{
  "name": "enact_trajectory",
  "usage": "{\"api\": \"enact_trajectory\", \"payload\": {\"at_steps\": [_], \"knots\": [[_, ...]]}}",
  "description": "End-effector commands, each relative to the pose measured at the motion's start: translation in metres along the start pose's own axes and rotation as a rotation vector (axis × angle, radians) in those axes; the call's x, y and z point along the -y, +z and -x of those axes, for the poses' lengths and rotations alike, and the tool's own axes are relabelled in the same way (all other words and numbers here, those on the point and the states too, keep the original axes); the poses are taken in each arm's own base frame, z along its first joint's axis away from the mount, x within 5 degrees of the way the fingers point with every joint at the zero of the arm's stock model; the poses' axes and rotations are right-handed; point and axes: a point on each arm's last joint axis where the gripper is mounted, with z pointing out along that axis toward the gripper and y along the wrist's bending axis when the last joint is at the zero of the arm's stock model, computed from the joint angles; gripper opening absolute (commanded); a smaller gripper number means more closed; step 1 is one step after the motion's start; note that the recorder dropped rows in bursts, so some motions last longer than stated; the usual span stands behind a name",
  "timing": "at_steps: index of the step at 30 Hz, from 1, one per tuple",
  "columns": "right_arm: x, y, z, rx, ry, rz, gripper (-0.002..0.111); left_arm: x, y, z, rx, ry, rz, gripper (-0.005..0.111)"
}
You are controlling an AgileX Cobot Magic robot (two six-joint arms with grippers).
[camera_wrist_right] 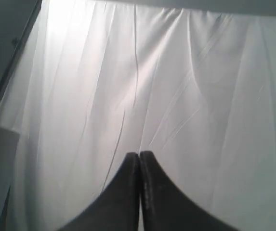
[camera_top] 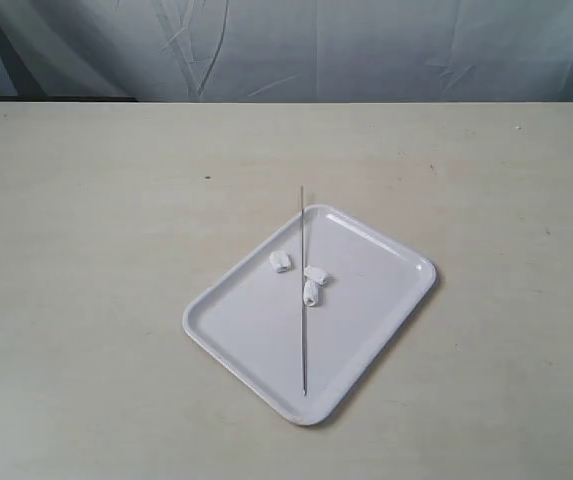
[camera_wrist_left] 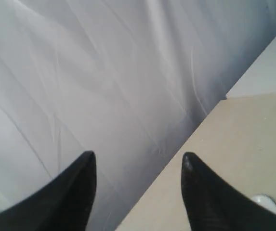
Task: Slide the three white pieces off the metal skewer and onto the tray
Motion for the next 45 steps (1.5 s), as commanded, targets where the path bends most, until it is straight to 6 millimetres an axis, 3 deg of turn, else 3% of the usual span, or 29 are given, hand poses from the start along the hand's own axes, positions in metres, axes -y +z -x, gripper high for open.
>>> {"api": "enact_trajectory", "payload": {"at_steps": [1,2,5,7,8,10,13,16,22,29,35,41,45], "knots": [[0.000,-0.028,-0.004,0.082,0.046,-0.035,0.000,0.029,-0.019,-0.001,0.072,0.043,0.005,0.053],[-0.007,-0.025,-0.009,0.027,0.111,0.038,0.000,0.031,-0.020,-0.014,0.058,0.021,0.067,0.053],[-0.015,-0.021,-0.023,-0.051,0.019,0.100,0.000,0.011,-0.023,-0.058,-0.058,-0.064,0.395,0.053],[-0.018,-0.018,-0.042,-0.086,-0.074,0.073,0.000,-0.004,-0.030,-0.088,-0.152,-0.156,0.645,0.053],[-0.021,-0.017,-0.057,-0.117,-0.059,0.050,0.000,-0.008,-0.036,-0.108,-0.153,-0.318,0.782,0.053],[-0.024,-0.017,-0.088,-0.197,0.088,-0.012,0.000,-0.001,-0.036,-0.130,-0.190,-0.412,0.805,0.053],[-0.018,-0.019,-0.108,-0.243,0.258,-0.162,0.000,0.012,-0.027,-0.137,-0.207,-0.372,0.654,0.053],[-0.021,-0.019,-0.116,-0.301,0.404,-0.177,0.000,0.026,-0.019,-0.143,-0.197,-0.295,0.506,0.053],[-0.025,-0.018,-0.117,-0.321,0.406,-0.133,0.000,0.041,-0.021,-0.174,-0.226,-0.422,0.525,0.053],[-0.025,-0.018,-0.117,-0.321,0.406,-0.133,0.000,0.049,-0.024,-0.189,-0.284,-0.414,0.523,0.053],[-0.024,-0.018,-0.117,-0.320,0.406,-0.136,0.000,0.056,-0.020,-0.189,-0.200,-0.647,0.484,0.053],[-0.022,-0.020,-0.115,-0.305,0.399,-0.164,0.000,0.060,-0.018,-0.186,-0.170,-0.649,0.426,0.053],[-0.013,-0.024,-0.116,-0.310,0.354,-0.306,0.000,0.062,-0.018,-0.187,-0.199,-0.610,0.408,0.053]]}}
